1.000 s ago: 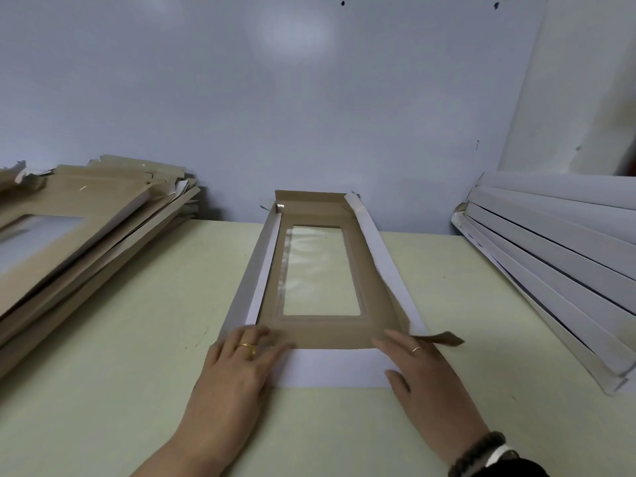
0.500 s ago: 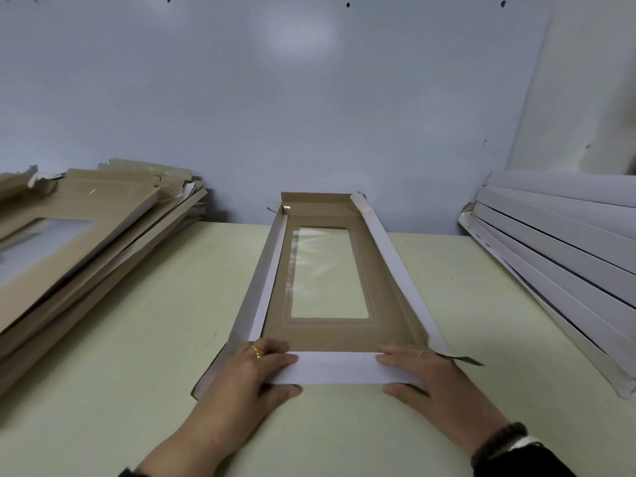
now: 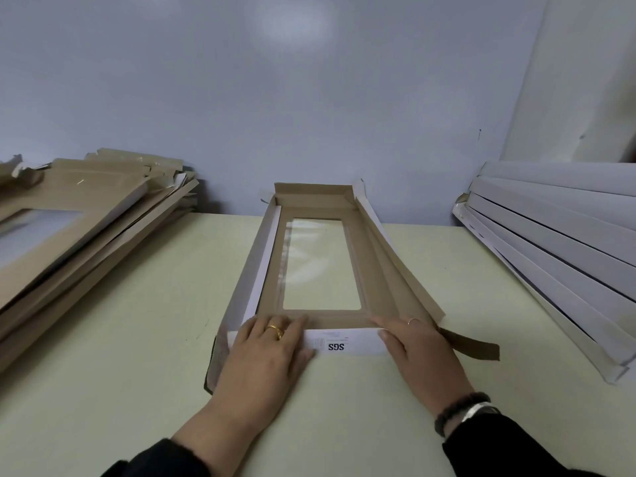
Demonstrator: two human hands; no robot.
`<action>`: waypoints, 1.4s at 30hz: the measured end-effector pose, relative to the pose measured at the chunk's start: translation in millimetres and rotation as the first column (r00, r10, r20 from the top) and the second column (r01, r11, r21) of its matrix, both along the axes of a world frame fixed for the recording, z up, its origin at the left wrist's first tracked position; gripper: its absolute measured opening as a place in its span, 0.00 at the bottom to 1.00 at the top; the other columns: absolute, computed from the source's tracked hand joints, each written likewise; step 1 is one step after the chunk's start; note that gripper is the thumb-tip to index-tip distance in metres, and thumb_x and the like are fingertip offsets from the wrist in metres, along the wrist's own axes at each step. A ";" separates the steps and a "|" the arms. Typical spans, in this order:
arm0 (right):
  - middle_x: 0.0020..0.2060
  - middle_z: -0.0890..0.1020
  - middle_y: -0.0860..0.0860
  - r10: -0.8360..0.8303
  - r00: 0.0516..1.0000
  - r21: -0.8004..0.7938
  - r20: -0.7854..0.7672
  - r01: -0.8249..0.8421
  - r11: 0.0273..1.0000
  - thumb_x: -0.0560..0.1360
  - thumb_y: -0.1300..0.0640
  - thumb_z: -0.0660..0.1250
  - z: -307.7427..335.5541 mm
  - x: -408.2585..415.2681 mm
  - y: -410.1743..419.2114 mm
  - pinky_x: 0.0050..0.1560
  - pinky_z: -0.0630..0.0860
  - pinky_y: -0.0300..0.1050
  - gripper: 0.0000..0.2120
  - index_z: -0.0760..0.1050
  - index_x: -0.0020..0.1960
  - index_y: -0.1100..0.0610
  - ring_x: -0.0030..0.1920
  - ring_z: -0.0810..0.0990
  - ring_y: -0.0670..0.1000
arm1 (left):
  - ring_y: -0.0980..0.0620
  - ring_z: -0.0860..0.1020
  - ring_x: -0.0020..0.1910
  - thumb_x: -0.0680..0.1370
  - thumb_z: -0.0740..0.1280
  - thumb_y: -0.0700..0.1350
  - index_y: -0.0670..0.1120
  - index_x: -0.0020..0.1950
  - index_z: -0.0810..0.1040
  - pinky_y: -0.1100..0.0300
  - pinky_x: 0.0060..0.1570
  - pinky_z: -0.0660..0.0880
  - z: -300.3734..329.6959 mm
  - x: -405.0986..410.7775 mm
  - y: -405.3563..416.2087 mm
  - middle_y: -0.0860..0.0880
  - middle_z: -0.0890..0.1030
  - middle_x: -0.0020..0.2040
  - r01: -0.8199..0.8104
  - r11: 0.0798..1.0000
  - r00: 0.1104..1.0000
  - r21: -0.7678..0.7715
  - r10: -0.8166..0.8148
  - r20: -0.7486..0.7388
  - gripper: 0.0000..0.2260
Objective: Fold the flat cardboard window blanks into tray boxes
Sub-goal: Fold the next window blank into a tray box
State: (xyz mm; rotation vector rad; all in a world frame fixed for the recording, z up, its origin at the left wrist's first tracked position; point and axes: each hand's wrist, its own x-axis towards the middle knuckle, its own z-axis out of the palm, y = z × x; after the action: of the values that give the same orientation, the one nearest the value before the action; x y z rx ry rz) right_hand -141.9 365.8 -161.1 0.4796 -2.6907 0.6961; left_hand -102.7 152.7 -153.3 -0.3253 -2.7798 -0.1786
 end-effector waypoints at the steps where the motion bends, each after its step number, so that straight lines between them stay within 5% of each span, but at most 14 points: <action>1: 0.44 0.80 0.51 -0.011 1.000 0.066 -0.013 0.012 0.998 0.77 0.60 0.62 2.0 0.2 -2.1 0.50 0.68 0.42 0.13 0.78 0.60 0.52 0.50 0.75 0.53 | 0.50 0.78 0.55 0.77 0.51 0.57 0.47 0.62 0.77 0.59 0.57 0.60 -0.3 -1.7 4.2 0.48 0.81 0.53 -0.006 1.000 0.999 0.014 0.006 0.032 0.24; 3: 0.36 0.81 0.50 -0.017 0.998 0.213 -0.068 0.031 0.976 0.67 0.64 0.74 4.5 0.5 -6.0 0.44 0.75 0.44 0.14 0.82 0.52 0.55 0.41 0.79 0.54 | 0.53 0.61 0.71 0.79 0.47 0.61 0.49 0.74 0.60 0.59 0.69 0.49 -6.7 -8.9 8.0 0.47 0.66 0.71 -0.061 0.998 0.994 0.002 0.061 0.087 0.27; 5: 0.39 0.83 0.47 0.036 0.984 0.294 -0.173 0.017 0.956 0.57 0.62 0.79 2.3 1.6 -13.4 0.45 0.78 0.43 0.19 0.83 0.48 0.55 0.42 0.82 0.52 | 0.56 0.49 0.74 0.80 0.45 0.61 0.52 0.76 0.48 0.59 0.70 0.42 -15.6 -15.6 9.5 0.52 0.53 0.76 -0.083 0.997 0.989 -0.002 0.083 0.120 0.27; 7: 0.51 0.82 0.46 0.158 0.977 0.345 -0.142 -0.101 0.933 0.65 0.58 0.75 0.8 4.8 -24.2 0.57 0.75 0.47 0.18 0.80 0.55 0.54 0.54 0.81 0.49 | 0.56 0.46 0.75 0.80 0.45 0.61 0.52 0.76 0.47 0.59 0.70 0.41 -17.9 -18.7 12.7 0.52 0.49 0.77 -0.097 0.995 0.983 0.017 0.093 0.161 0.27; 9: 0.68 0.70 0.45 0.259 0.966 0.319 0.021 -0.252 0.913 0.77 0.53 0.59 -4.3 4.9 -34.8 0.71 0.55 0.45 0.20 0.68 0.69 0.53 0.70 0.65 0.46 | 0.56 0.45 0.75 0.80 0.45 0.61 0.53 0.76 0.47 0.59 0.71 0.41 -18.8 -20.0 14.5 0.52 0.47 0.77 -0.095 0.995 0.975 0.017 0.090 0.205 0.26; 11: 0.74 0.55 0.41 0.268 0.959 0.282 0.091 -0.283 0.917 0.81 0.48 0.49 -12.1 -0.1 -36.5 0.70 0.38 0.39 0.23 0.53 0.75 0.49 0.74 0.48 0.40 | 0.56 0.44 0.75 0.80 0.45 0.61 0.55 0.76 0.46 0.59 0.71 0.40 -20.5 -21.0 13.3 0.53 0.45 0.77 -0.095 0.995 0.965 0.007 0.090 0.246 0.26; 19: 0.74 0.52 0.42 0.158 0.976 0.263 0.147 -0.192 0.946 0.81 0.48 0.50 -12.5 -12.2 -4.4 0.65 0.38 0.29 0.23 0.53 0.75 0.49 0.73 0.48 0.39 | 0.57 0.42 0.75 0.78 0.43 0.63 0.56 0.76 0.45 0.60 0.72 0.39 -21.6 -27.9 -4.5 0.58 0.44 0.77 -0.049 0.997 0.960 0.052 0.033 0.278 0.28; 21: 0.72 0.63 0.45 0.106 0.986 0.209 0.130 -0.132 0.969 0.80 0.47 0.54 -8.8 -12.8 -2.3 0.65 0.51 0.32 0.22 0.59 0.72 0.50 0.72 0.57 0.43 | 0.58 0.45 0.75 0.80 0.47 0.61 0.56 0.76 0.50 0.61 0.71 0.41 -20.8 -29.9 -6.2 0.57 0.48 0.77 -0.030 0.997 0.971 0.073 0.012 0.238 0.25; 23: 0.59 0.75 0.47 0.045 0.998 0.189 0.048 -0.054 0.981 0.77 0.46 0.60 -1.6 -8.9 -5.4 0.49 0.63 0.37 0.19 0.67 0.66 0.51 0.62 0.69 0.48 | 0.58 0.53 0.73 0.79 0.48 0.61 0.55 0.73 0.59 0.64 0.68 0.45 -17.6 -28.6 -6.0 0.56 0.59 0.75 0.003 0.997 0.990 0.081 -0.014 0.141 0.24; 28: 0.24 0.75 0.47 0.066 0.961 0.257 -0.270 0.006 0.966 0.51 0.56 0.82 4.7 6.1 -9.6 0.22 0.64 0.33 0.17 0.76 0.32 0.56 0.24 0.75 0.50 | 0.54 0.80 0.43 0.76 0.50 0.55 0.49 0.41 0.81 0.62 0.46 0.64 -2.8 -9.8 -8.7 0.54 0.83 0.41 0.117 0.976 0.985 0.182 -0.091 -0.145 0.22; 33: 0.23 0.73 0.47 0.095 0.951 0.230 -0.294 -0.026 0.973 0.59 0.48 0.79 1.4 15.0 -8.4 0.23 0.66 0.33 0.18 0.71 0.28 0.56 0.23 0.72 0.49 | 0.60 0.72 0.56 0.70 0.33 0.62 0.54 0.55 0.76 0.68 0.56 0.61 -4.7 2.0 -12.3 0.60 0.77 0.54 0.058 0.992 0.998 0.114 -0.061 0.030 0.35; 36: 0.23 0.73 0.46 0.087 0.958 0.222 -0.275 -0.025 0.975 0.59 0.46 0.79 7.9 17.6 -12.8 0.24 0.64 0.33 0.18 0.72 0.29 0.55 0.24 0.73 0.47 | 0.61 0.66 0.61 0.78 0.49 0.62 0.59 0.64 0.66 0.70 0.61 0.52 -7.2 2.3 -11.1 0.62 0.71 0.59 0.043 0.987 0.995 0.153 -0.055 0.078 0.18; 40: 0.39 0.80 0.46 0.083 0.988 0.232 -0.132 -0.050 0.971 0.66 0.48 0.75 10.3 13.8 -15.9 0.38 0.71 0.34 0.12 0.79 0.45 0.53 0.41 0.80 0.47 | 0.57 0.66 0.60 0.79 0.55 0.58 0.59 0.66 0.65 0.66 0.59 0.57 -5.3 -2.1 -9.6 0.58 0.70 0.58 0.016 0.997 0.995 0.078 -0.024 0.095 0.16; 42: 0.32 0.78 0.45 0.113 0.972 0.260 -0.205 -0.057 0.964 0.59 0.54 0.80 6.1 11.3 -18.4 0.33 0.72 0.35 0.11 0.78 0.35 0.52 0.33 0.79 0.47 | 0.55 0.68 0.58 0.79 0.56 0.56 0.56 0.60 0.71 0.64 0.56 0.59 -3.7 -3.9 -8.0 0.56 0.72 0.54 -0.026 0.998 0.995 0.066 0.019 0.096 0.12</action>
State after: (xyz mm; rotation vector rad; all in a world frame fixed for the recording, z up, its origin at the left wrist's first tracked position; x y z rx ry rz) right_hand -130.6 347.4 -155.0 0.6960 -2.5700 0.2985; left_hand -106.6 144.7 -157.0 -0.2754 -2.8629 -0.2882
